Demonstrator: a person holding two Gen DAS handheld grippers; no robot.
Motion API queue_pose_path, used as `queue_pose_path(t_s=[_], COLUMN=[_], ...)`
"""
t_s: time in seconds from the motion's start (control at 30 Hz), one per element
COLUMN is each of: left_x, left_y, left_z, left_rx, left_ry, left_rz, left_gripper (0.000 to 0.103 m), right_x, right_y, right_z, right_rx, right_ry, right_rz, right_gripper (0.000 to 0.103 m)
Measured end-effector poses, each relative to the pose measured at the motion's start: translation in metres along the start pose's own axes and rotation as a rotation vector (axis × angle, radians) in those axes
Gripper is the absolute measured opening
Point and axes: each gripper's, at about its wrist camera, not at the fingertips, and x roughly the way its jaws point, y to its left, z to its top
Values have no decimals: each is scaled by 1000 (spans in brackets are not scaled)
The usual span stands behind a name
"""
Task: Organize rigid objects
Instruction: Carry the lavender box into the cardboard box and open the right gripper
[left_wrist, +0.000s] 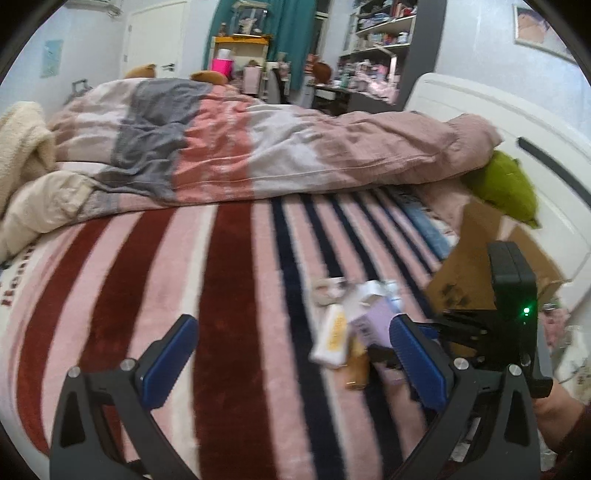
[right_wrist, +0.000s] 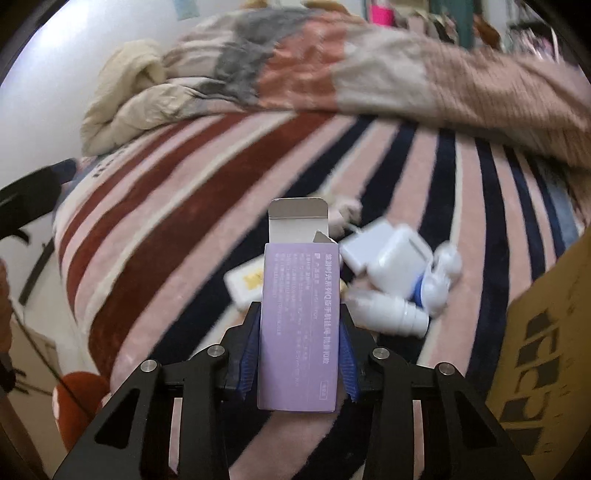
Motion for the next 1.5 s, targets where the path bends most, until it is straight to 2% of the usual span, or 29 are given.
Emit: queue_pose_path(t_s=[0.13,0.3,0.4,0.47,0.53,0.7,0.8,0.93,1.07,1.1,1.17,1.2,1.23,1.27,1.33,1.37,1.5], left_x=[-11,-16,-9,-1,10,45,69,95,109,111,111,108,106,103,93,87,58], left_y=[-24,-60,-89,-111,-136,-190,-219,-244,-255,-256,-258,-258,-256,-253,-245,-239,-209], left_z=[21,51,71,81,91,106,108,104,100,100,98,97,98,98,100,101,103], left_rx=[41,61,81,92,118,163,187,205,220,227,248,255,256,254,242,235,214], left_ry=[-13,-9,2,24,40,102,156,222,250,252,241,231,225,218,190,176,112], left_rz=[-75,-256,-334,-400,-423,-493,-518,-526,-517,-503,-469,-460,-458,-457,-453,-450,-399], left_gripper=[101,82,62,43,40,40,40,40,42,44,59,61,65,68,72,75,77], right_x=[-40,-99,-127,-145,-159,-182,-189,-188,-188,-188,-185,-185,-186,-186,-187,-187,-189], right_y=[13,16,7,-5,-23,-74,-104,-130,-142,-144,-144,-142,-139,-136,-132,-130,-111], right_z=[13,25,30,28,25,14,5,-4,-15,-17,-17,-18,-19,-19,-17,-15,-8], right_rx=[-75,-155,-172,-174,-158,-86,-33,4,24,34,39,31,17,9,0,-2,-34], right_ry=[-83,-197,-249,-276,-294,-297,-267,-208,-169,-162,-152,-150,-151,-153,-158,-160,-168], right_rz=[126,200,201,173,134,68,29,-12,-34,-37,-57,-76,-92,-102,-103,-99,-89], right_gripper=[33,33,33,33,33,33,33,33,33,34,34,35,38,45,49,49,49])
